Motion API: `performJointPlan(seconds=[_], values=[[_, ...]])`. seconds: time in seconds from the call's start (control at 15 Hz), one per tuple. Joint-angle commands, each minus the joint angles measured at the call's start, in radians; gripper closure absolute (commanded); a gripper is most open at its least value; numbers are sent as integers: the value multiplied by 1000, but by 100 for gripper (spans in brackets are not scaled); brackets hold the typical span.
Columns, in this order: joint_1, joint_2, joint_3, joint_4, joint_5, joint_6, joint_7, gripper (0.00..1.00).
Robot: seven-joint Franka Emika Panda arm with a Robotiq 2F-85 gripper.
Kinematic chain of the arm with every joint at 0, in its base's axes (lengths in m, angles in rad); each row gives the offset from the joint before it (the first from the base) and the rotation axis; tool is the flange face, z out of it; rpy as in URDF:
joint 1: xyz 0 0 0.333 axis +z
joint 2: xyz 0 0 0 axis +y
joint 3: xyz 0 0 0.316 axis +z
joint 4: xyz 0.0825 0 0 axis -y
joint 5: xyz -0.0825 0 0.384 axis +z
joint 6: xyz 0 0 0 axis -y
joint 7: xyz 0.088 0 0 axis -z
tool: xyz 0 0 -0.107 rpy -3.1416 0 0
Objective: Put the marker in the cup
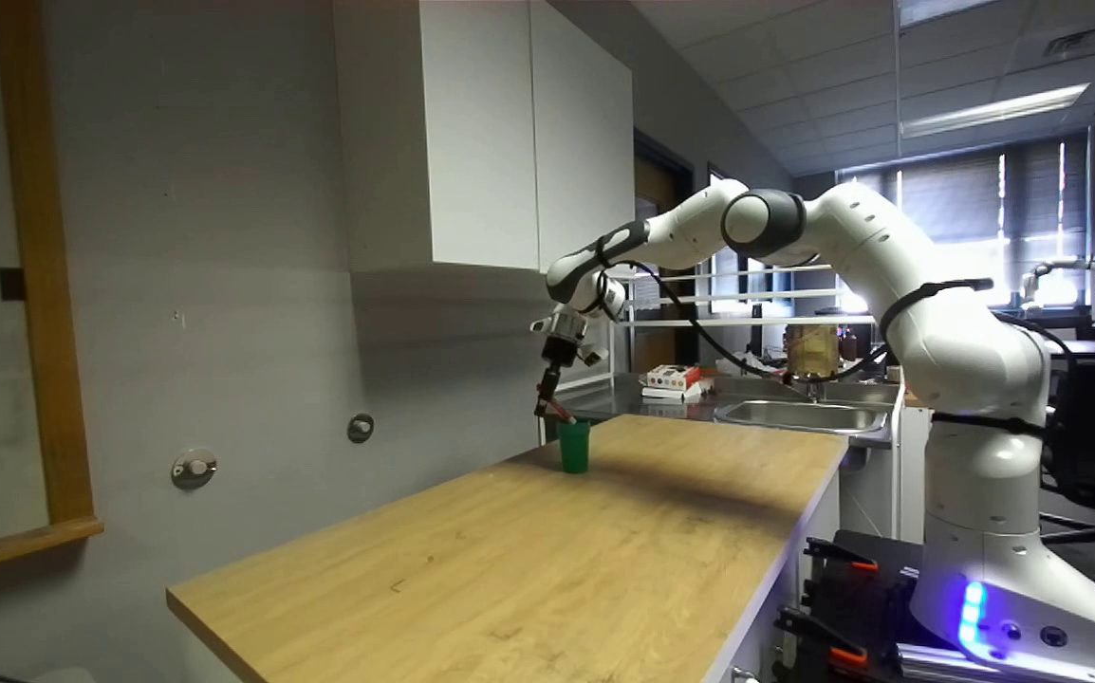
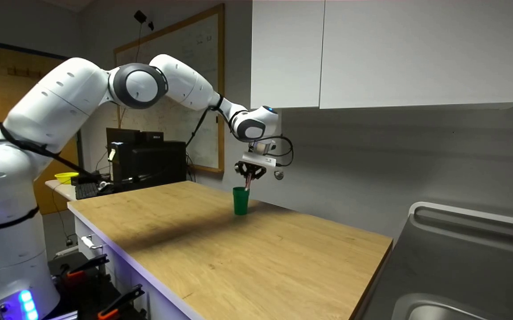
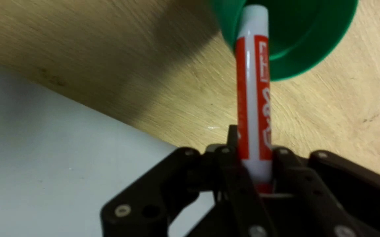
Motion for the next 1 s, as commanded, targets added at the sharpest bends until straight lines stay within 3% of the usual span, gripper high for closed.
performJointPlan(seconds=[0.0,0.6,0.93], values=[[-23,-54,8,-91,46,25,-55,65],[-1,-124,-11,-181,35,44,-50,1],[18,-213,-35,-275,14,72,-22,0]])
